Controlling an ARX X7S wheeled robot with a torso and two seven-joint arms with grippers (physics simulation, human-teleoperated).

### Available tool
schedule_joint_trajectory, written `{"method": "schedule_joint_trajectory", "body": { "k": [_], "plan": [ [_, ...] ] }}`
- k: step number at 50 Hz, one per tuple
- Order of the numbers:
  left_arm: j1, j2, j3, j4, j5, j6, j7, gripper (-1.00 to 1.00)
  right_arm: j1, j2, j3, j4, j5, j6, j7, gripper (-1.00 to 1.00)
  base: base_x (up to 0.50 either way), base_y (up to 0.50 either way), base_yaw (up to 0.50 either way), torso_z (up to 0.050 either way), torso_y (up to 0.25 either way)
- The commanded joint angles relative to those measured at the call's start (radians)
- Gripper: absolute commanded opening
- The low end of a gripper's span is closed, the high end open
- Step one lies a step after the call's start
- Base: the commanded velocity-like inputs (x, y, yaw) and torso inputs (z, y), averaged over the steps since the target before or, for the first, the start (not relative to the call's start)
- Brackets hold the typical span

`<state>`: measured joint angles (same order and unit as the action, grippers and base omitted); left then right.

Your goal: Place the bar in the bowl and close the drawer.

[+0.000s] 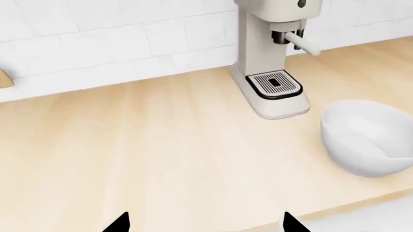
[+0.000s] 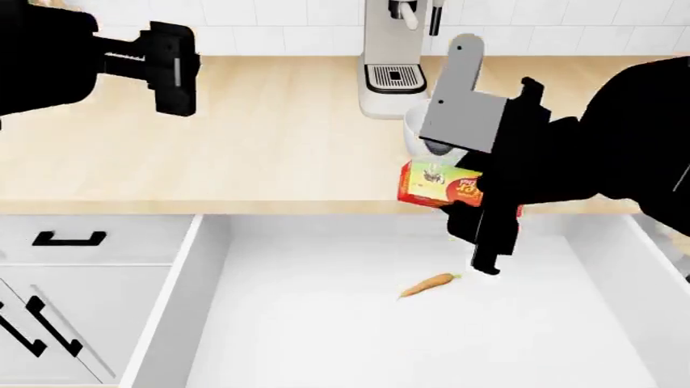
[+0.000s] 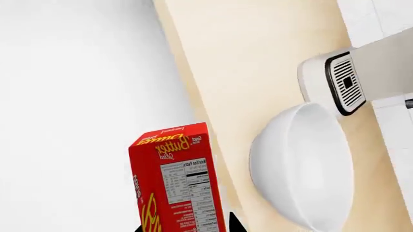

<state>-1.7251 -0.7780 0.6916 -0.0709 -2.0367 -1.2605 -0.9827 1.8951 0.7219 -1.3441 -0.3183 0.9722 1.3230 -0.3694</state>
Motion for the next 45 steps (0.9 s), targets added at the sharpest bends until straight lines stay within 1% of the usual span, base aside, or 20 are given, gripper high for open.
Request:
{"method": "schedule_joint_trajectory", "body": {
  "k": [1, 8, 13, 19, 22, 25, 28, 31, 32, 35, 40, 45],
  "plan": [
    [-0.158, 0.122, 0.054, -0.262, 0.259, -0.020, 0.166, 1.00, 0.078, -0.112, 0.093, 0.282, -0.097, -0.045, 0.049, -1.00, 0.00, 0.00, 0.00, 0.000, 0.000],
    [-0.231, 0.183, 0.112, -0.412, 0.443, 0.043, 0.307, 1.00, 0.081, -0.194, 0.136, 0.478, -0.176, -0.126, 0.116, -1.00, 0.00, 0.00, 0.00, 0.000, 0.000],
    [-0.275, 0.239, 0.178, -0.531, 0.580, 0.108, 0.404, 1.00, 0.082, -0.277, 0.162, 0.691, -0.240, -0.188, 0.166, -1.00, 0.00, 0.00, 0.00, 0.000, 0.002],
    [-0.301, 0.297, 0.230, -0.666, 0.682, 0.183, 0.493, 1.00, 0.075, -0.398, 0.199, 0.982, -0.321, -0.271, 0.276, -1.00, 0.00, 0.00, 0.00, 0.000, 0.000],
    [-0.304, 0.321, 0.249, -0.715, 0.715, 0.213, 0.523, 1.00, 0.075, -0.436, 0.206, 1.073, -0.332, -0.310, 0.264, -1.00, 0.00, 0.00, 0.00, 0.000, 0.000],
    [-0.316, 0.362, 0.272, -0.802, 0.757, 0.254, 0.569, 1.00, 0.073, -0.483, 0.204, 1.180, -0.353, -0.367, 0.250, -1.00, 0.00, 0.00, 0.00, 0.000, 0.000],
    [-0.327, 0.397, 0.294, -0.883, 0.792, 0.287, 0.611, 1.00, 0.082, -0.547, 0.204, 1.337, -0.376, -0.435, 0.232, -1.00, 0.00, 0.00, 0.00, 0.000, 0.000],
    [-0.329, 0.420, 0.310, -0.939, 0.816, 0.312, 0.645, 1.00, 0.111, -0.644, 0.216, 1.589, -0.396, -0.523, 0.201, -1.00, 0.00, 0.00, 0.00, 0.000, 0.003],
    [-0.329, 0.426, 0.313, -0.953, 0.822, 0.318, 0.653, 1.00, 0.114, -0.657, 0.228, 1.624, -0.401, -0.530, 0.204, -1.00, 0.00, 0.00, 0.00, 0.000, 0.000],
    [-0.331, 0.454, 0.327, -1.016, 0.843, 0.341, 0.689, 1.00, 0.103, -0.658, 0.294, 1.626, -0.424, -0.501, 0.240, -1.00, 0.00, 0.00, 0.00, 0.000, 0.000],
    [-0.347, 0.506, 0.353, -1.135, 0.881, 0.378, 0.754, 1.00, 0.084, -0.668, 0.405, 1.627, -0.524, -0.481, 0.237, -1.00, 0.00, 0.00, 0.00, 0.000, 0.000],
    [-0.359, 0.508, 0.356, -1.137, 0.891, 0.387, 0.755, 1.00, 0.083, -0.677, 0.508, 1.627, -0.628, -0.467, 0.222, -1.00, 0.00, 0.00, 0.00, 0.000, 0.002]
  ]
}}
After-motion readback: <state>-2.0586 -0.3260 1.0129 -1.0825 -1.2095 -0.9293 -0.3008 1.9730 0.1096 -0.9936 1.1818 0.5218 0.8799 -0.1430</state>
